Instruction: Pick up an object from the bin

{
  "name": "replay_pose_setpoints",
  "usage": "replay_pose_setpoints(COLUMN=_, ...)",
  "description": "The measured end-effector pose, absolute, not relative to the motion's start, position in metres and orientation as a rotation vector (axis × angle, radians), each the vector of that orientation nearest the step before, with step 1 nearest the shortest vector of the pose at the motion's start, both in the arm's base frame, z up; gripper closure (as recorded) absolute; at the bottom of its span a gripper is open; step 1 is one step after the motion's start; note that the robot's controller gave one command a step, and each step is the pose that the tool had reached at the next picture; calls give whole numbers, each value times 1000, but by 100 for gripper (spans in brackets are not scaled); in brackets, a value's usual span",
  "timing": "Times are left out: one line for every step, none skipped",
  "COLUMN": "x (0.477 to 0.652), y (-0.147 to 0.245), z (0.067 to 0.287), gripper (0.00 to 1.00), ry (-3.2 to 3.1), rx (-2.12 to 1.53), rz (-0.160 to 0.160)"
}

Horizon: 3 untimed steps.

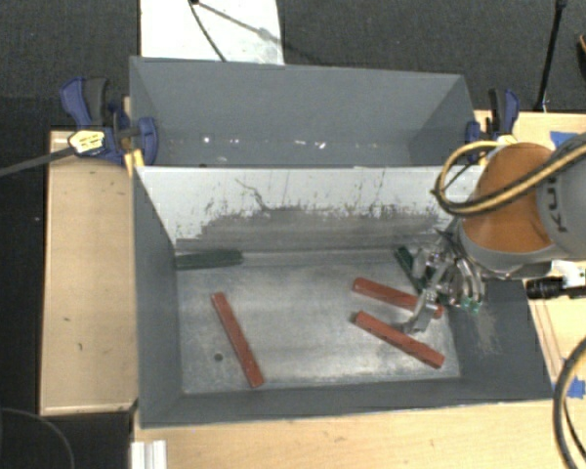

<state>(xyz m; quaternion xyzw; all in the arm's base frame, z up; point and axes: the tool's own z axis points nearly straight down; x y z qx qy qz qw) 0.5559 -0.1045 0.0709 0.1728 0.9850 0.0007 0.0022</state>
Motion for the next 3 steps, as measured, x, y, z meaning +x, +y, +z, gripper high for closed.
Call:
replay_pose_setpoints(x=565, y=-67, z=71, gripper=0, ry=3108, rx=403, rz=2)
replay_pose_setpoints(x=564, y=-69, z=71, gripper=100, ry=3110, rx=401, rz=-1)
replay_pose_setpoints(x=561, y=-45, z=209, gripper=100, ry=3105, rx=412, rz=2)
